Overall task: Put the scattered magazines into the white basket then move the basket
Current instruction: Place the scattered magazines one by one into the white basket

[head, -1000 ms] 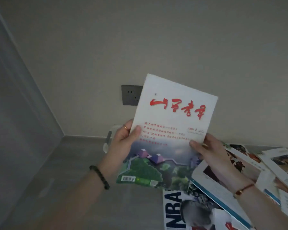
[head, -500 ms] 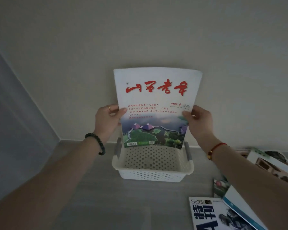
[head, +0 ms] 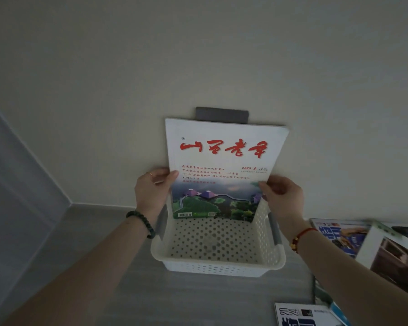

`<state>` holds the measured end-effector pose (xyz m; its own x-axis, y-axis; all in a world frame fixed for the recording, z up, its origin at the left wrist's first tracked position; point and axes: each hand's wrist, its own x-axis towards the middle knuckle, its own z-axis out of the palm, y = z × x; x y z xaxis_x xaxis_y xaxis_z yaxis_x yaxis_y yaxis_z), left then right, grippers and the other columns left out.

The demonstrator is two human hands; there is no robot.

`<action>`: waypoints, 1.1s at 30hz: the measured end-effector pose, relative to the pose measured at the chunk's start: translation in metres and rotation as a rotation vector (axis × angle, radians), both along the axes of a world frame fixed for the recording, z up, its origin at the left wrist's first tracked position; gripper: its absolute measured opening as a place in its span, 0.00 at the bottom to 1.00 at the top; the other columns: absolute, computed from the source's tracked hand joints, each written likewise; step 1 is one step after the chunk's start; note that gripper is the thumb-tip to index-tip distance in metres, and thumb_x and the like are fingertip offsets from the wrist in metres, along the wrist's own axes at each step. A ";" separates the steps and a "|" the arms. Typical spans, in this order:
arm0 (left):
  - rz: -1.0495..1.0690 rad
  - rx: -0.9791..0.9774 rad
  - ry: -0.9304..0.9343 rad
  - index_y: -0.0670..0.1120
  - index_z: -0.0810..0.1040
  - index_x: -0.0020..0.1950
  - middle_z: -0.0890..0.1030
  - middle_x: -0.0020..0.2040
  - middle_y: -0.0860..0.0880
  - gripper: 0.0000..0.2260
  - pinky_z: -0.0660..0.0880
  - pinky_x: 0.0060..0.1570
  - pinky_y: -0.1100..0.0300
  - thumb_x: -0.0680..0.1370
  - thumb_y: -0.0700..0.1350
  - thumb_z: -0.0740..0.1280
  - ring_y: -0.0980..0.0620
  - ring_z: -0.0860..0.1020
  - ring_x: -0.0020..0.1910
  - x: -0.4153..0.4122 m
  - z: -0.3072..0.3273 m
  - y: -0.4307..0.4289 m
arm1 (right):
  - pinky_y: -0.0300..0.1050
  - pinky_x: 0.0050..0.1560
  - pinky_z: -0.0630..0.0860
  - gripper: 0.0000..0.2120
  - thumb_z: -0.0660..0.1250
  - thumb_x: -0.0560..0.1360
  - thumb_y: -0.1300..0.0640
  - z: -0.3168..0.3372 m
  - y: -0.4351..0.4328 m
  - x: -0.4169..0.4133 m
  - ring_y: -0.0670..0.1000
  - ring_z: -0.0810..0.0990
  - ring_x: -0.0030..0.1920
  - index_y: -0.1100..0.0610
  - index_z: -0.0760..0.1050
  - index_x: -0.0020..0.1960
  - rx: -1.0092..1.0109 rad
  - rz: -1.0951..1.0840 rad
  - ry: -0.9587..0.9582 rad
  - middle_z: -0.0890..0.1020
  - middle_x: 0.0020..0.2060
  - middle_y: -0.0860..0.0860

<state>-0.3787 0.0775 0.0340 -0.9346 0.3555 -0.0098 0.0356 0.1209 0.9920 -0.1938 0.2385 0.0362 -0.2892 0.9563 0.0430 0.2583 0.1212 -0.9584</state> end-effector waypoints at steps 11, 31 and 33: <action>0.013 0.051 -0.086 0.41 0.75 0.57 0.78 0.52 0.45 0.16 0.76 0.49 0.54 0.71 0.43 0.70 0.47 0.77 0.48 0.060 0.013 -0.041 | 0.36 0.38 0.74 0.11 0.68 0.70 0.65 -0.004 -0.021 0.121 0.46 0.80 0.40 0.52 0.76 0.48 -0.023 0.151 -0.168 0.81 0.39 0.48; -0.575 -0.149 -0.130 0.50 0.73 0.56 0.78 0.54 0.48 0.14 0.74 0.45 0.61 0.72 0.49 0.68 0.56 0.76 0.48 0.344 0.012 0.052 | 0.51 0.54 0.77 0.12 0.69 0.68 0.69 -0.003 0.008 0.402 0.54 0.79 0.49 0.59 0.75 0.48 -0.302 -0.153 -0.149 0.80 0.48 0.56; -0.634 -0.201 -0.120 0.50 0.72 0.59 0.78 0.57 0.49 0.17 0.72 0.42 0.65 0.72 0.51 0.69 0.58 0.76 0.48 0.369 0.005 0.066 | 0.52 0.57 0.76 0.13 0.70 0.68 0.68 -0.010 0.015 0.417 0.54 0.78 0.51 0.58 0.74 0.50 -0.361 -0.151 -0.151 0.79 0.50 0.56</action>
